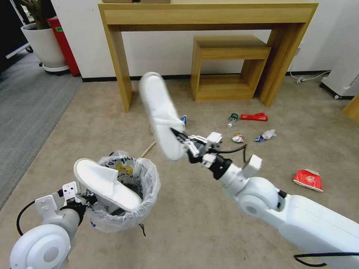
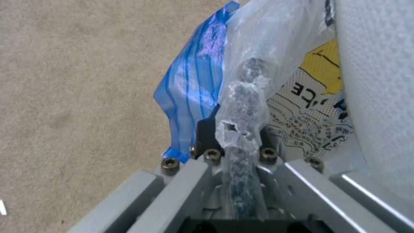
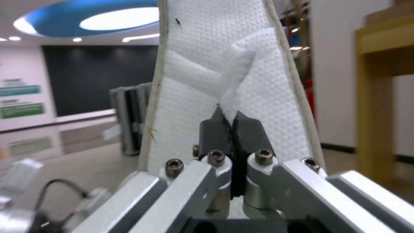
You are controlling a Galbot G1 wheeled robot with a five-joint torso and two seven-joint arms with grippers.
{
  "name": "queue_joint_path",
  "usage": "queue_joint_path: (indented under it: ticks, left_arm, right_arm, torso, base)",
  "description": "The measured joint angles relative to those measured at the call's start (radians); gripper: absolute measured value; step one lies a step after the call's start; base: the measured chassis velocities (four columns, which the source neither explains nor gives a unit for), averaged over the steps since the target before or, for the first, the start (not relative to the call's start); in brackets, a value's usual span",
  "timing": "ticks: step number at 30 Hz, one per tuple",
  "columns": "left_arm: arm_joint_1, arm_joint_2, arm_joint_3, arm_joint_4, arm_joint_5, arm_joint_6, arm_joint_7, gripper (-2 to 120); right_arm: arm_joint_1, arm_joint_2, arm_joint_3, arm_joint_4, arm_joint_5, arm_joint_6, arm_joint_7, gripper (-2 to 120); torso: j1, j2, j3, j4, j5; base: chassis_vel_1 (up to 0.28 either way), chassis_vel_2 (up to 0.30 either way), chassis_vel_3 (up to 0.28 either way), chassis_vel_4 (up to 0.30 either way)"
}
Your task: Pick up the trash bin and place the garbage on the floor into it.
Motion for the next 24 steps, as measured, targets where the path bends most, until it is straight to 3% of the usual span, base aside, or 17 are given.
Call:
queue_joint_path:
  ticks: [11, 24]
  left_arm:
    - [0.007, -0.016, -0.012, -0.018, -0.002, 0.001, -0.003, 0]
    - [0.013, -0.031, -0.024, -0.03, -0.002, -0.001, -0.003, 0]
  right_arm:
    - [0.191, 0.112, -0.269, -0.114, -0.023, 0.018, 0.002, 0]
    - [0.218, 0.204, -0.408, -0.227, -0.064, 0.038, 0.009, 0]
  torso:
    - [0.0, 0.0, 0.0, 0.0001, -0.0002]
    - [0.0, 0.0, 0.0, -0.0001, 0.0]
  base:
    - [0.0, 0.0, 0.0, 0.0]
    - [0.0, 0.0, 0.0, 0.0]
